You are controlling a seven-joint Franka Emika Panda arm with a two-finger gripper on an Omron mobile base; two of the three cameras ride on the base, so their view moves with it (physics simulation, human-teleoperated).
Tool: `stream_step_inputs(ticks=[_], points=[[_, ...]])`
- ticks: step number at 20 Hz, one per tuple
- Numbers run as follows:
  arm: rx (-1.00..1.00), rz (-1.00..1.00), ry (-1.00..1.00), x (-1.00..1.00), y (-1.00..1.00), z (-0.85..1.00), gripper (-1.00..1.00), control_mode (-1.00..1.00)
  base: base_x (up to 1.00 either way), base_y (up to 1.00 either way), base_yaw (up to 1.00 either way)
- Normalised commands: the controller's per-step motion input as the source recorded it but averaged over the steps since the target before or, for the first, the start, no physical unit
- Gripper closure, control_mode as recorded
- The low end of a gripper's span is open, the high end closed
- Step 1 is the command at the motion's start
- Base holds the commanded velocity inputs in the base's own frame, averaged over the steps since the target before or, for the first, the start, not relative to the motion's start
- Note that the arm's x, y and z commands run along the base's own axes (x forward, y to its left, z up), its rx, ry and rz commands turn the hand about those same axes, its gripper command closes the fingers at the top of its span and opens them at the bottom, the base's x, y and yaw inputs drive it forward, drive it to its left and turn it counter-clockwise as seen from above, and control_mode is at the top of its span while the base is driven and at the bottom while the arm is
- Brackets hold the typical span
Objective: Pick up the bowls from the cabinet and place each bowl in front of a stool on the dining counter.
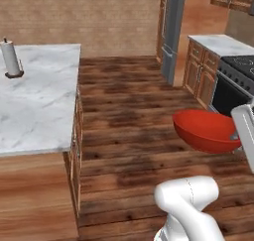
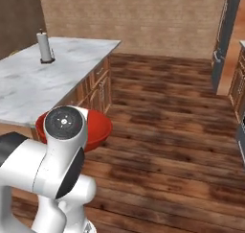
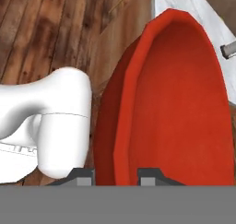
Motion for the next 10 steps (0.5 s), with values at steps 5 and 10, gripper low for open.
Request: stream_step_inputs(ticks=[5,10], points=[[0.0,0.0,0.0,0.0,0.0,0.0,1.0,1.0,0.0,0.87,0.31],[0.0,0.0,0.0,0.0,0.0,0.0,1.0,1.0,0.0,1.0,0.14]])
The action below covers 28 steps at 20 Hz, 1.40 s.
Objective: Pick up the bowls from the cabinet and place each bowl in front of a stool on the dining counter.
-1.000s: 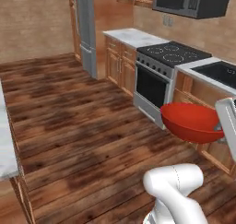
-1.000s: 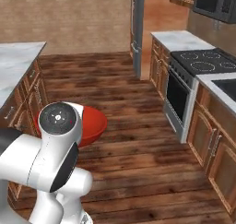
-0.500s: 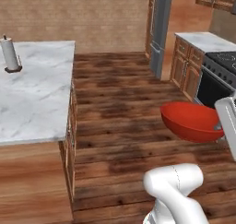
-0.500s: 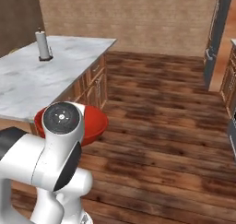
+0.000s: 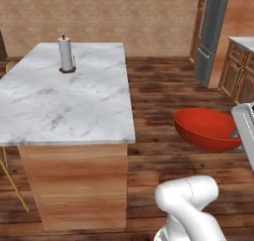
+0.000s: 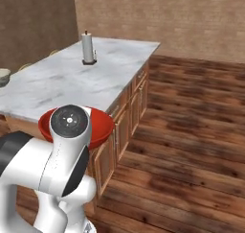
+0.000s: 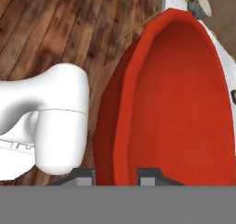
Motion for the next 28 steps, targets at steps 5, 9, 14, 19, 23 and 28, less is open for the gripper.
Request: stream_step_inputs(ticks=[5,9,14,19,23,28], points=[[0.0,0.0,0.0,0.0,0.0,0.0,1.0,1.0,0.0,1.0,0.01],[0.0,0.0,0.0,0.0,0.0,0.0,1.0,1.0,0.0,1.0,0.0],[0.0,0.0,0.0,0.0,0.0,0.0,1.0,1.0,0.1,1.0,0.0],[0.0,0.0,0.0,0.0,0.0,0.0,1.0,1.0,0.24,1.0,0.0],[0.0,0.0,0.0,0.0,0.0,0.0,1.0,1.0,0.36,1.0,0.0],[0.0,0.0,0.0,0.0,0.0,0.0,1.0,1.0,0.51,1.0,0.0]])
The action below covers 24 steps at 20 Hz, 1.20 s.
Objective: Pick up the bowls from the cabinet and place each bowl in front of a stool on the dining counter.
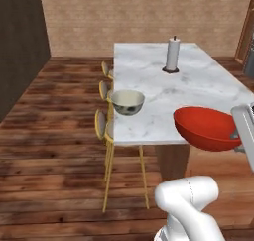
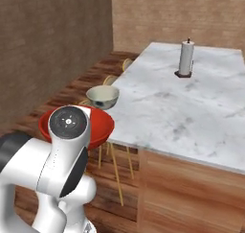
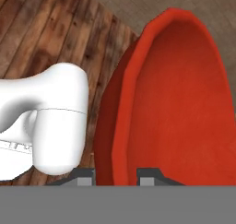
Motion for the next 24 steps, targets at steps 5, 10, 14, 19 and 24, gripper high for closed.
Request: stream_step_inputs(ticks=[5,10,14,19,24], points=[[0.0,0.0,0.0,0.0,0.0,0.0,1.0,1.0,0.71,1.0,0.0],[0.0,0.0,0.0,0.0,0.0,0.0,1.0,1.0,0.65,1.0,0.0],[0.0,0.0,0.0,0.0,0.0,0.0,1.0,1.0,0.69,1.0,-0.01],[0.0,0.0,0.0,0.0,0.0,0.0,1.0,1.0,0.76,1.0,-0.07],[0.0,0.0,0.0,0.0,0.0,0.0,1.0,1.0,0.85,1.0,-0.28]])
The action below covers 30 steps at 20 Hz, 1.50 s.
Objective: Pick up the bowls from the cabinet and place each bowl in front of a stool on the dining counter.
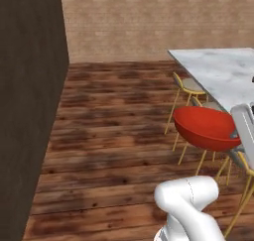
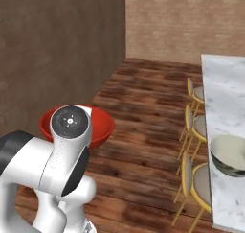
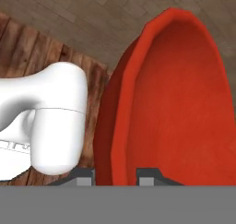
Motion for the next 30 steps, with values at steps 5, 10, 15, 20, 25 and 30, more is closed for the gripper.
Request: stream_step_inputs(ticks=[5,10,15,20,25,30], points=[[0.0,0.0,0.0,0.0,0.0,0.0,1.0,1.0,0.98,1.0,-0.41],[0.0,0.0,0.0,0.0,0.0,0.0,1.0,1.0,0.92,0.99,-0.53],[0.0,0.0,0.0,0.0,0.0,0.0,1.0,1.0,0.88,0.79,-0.69],[0.0,0.0,0.0,0.0,0.0,0.0,1.0,1.0,0.79,0.69,-0.75],[0.0,0.0,0.0,0.0,0.0,0.0,1.0,1.0,0.47,0.45,-0.89],[0.0,0.0,0.0,0.0,0.0,0.0,1.0,1.0,0.25,0.41,-0.9]])
